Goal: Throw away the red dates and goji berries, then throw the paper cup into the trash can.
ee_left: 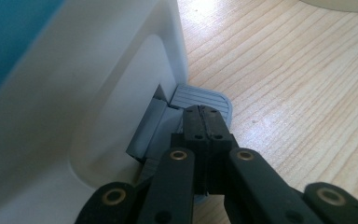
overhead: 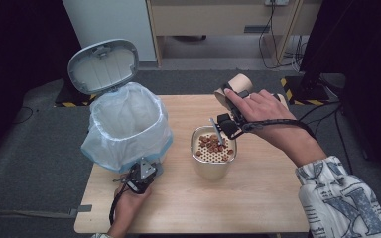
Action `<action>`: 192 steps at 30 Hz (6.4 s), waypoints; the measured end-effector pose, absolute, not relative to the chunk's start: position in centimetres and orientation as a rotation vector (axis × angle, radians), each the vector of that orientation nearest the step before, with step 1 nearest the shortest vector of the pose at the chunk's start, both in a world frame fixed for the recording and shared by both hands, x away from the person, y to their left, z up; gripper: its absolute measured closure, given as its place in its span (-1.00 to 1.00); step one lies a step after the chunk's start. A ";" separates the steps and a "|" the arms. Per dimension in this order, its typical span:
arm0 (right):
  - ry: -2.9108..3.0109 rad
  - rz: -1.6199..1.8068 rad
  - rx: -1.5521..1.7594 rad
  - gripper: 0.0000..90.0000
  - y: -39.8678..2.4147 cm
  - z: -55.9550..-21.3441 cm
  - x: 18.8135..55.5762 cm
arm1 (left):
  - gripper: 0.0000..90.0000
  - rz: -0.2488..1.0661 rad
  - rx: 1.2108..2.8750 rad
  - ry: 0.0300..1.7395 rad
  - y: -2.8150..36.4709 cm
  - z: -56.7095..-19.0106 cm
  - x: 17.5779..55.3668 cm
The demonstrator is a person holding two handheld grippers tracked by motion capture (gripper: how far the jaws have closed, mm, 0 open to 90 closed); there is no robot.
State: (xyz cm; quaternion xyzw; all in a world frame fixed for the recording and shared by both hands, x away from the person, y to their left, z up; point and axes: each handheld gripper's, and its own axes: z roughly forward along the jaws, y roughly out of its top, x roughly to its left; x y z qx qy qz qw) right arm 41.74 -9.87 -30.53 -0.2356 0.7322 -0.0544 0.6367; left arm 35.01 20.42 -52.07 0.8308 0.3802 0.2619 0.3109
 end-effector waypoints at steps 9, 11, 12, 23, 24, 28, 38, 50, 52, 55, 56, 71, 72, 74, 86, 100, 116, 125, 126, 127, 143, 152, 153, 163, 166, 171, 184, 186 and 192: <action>1.658 -0.176 -0.576 -0.21 -10.0 -31.3 41.8 | 0.99 0.691 2.191 1.006 20.4 -52.1 35.0; 1.661 -0.157 -0.556 -0.21 -10.0 -31.1 41.8 | 0.99 0.692 2.191 1.006 20.4 -52.1 35.0; 1.661 -0.155 -0.552 -0.21 -10.0 -31.2 41.8 | 1.00 0.691 2.191 1.006 20.4 -52.1 35.0; 1.667 -0.146 -0.553 -0.21 -9.9 -31.1 41.6 | 0.99 0.692 2.194 1.005 20.4 -52.1 35.0; 1.664 -0.148 -0.559 -0.21 -10.0 -31.0 41.7 | 0.99 0.693 2.193 1.005 20.4 -52.1 35.0; 1.665 -0.148 -0.556 -0.21 -10.1 -31.1 41.6 | 1.00 0.692 2.193 1.006 20.4 -52.1 35.0; 1.664 -0.132 -0.546 -0.21 -10.0 -30.7 41.5 | 0.99 0.692 2.193 1.005 20.4 -52.1 35.0; 1.664 -0.194 -0.606 -0.20 -9.7 -32.2 41.5 | 1.00 0.692 2.193 1.007 20.4 -52.1 35.0; 1.668 -0.271 -0.704 -0.20 -9.3 -34.2 41.4 | 0.99 0.692 2.192 1.007 20.4 -52.1 35.0; 1.683 -0.231 -0.666 -0.20 -9.0 -34.1 41.5 | 0.99 0.691 2.192 1.006 20.4 -52.1 35.0; 1.684 -0.217 -0.641 -0.20 -9.0 -33.9 41.6 | 0.99 0.691 2.192 1.006 20.4 -52.1 35.0; 1.740 -0.257 -0.704 -0.19 -9.0 -35.7 41.5 | 0.99 0.691 2.190 1.007 20.4 -52.1 35.0; 1.740 -0.218 -0.661 -0.18 -9.0 -35.2 41.7 | 0.99 0.689 2.189 1.009 20.4 -52.1 35.0; 1.741 -0.186 -0.592 -0.18 -9.1 -34.7 42.0 | 0.99 0.692 2.190 1.007 20.4 -52.1 35.0; 1.807 -0.220 -0.615 -0.19 -9.5 -36.7 42.1 | 0.99 0.689 2.189 1.007 20.4 -52.1 35.0; 1.851 -0.093 -0.520 -0.19 -10.0 -35.4 42.1 | 0.99 0.690 2.189 1.006 20.4 -52.1 35.0; 1.970 0.150 -0.300 -0.20 -11.1 -34.3 43.4 | 0.99 0.688 2.186 1.008 20.4 -52.1 35.0; 1.991 0.223 -0.219 -0.20 -12.3 -33.8 43.9 | 0.99 0.689 2.186 1.007 20.4 -52.1 35.0; 1.990 0.227 -0.209 -0.20 -12.3 -33.8 43.9 | 0.99 0.689 2.186 1.007 20.4 -52.1 35.0; 1.990 0.230 -0.208 -0.20 -12.4 -33.7 43.9 | 0.99 0.688 2.185 1.008 20.4 -52.1 35.0; 2.003 0.316 -0.099 -0.21 -14.4 -32.8 44.3 | 0.99 0.686 2.182 1.011 20.4 -52.1 35.0; 2.036 0.405 0.018 -0.21 -16.5 -32.2 45.1 | 0.99 0.687 2.189 1.007 20.5 -52.1 35.0; 2.039 0.422 0.036 -0.21 -16.7 -32.2 45.2 | 1.00 0.686 2.188 1.008 20.5 -52.1 35.0; 2.094 0.617 0.203 -0.21 -19.4 -31.9 46.1 | 0.99 0.686 2.189 1.007 20.5 -52.1 35.0; 2.116 0.670 0.249 -0.21 -20.2 -32.0 46.3 | 0.99 0.686 2.189 1.007 20.5 -52.1 35.0; 2.135 0.748 0.319 -0.22 -21.4 -31.9 46.6 | 0.99 0.685 2.189 1.008 20.5 -52.1 35.0; 2.150 0.870 0.422 -0.22 -22.9 -31.8 47.0 | 0.99 0.685 2.189 1.007 20.5 -52.1 35.0; 2.154 0.900 0.445 -0.22 -23.1 -31.8 47.1 | 0.99 0.684 2.189 1.007 20.5 -52.1 35.0; 2.158 0.933 0.484 -0.22 -23.8 -31.8 47.3 | 0.99 0.684 2.188 1.007 20.5 -52.1 35.0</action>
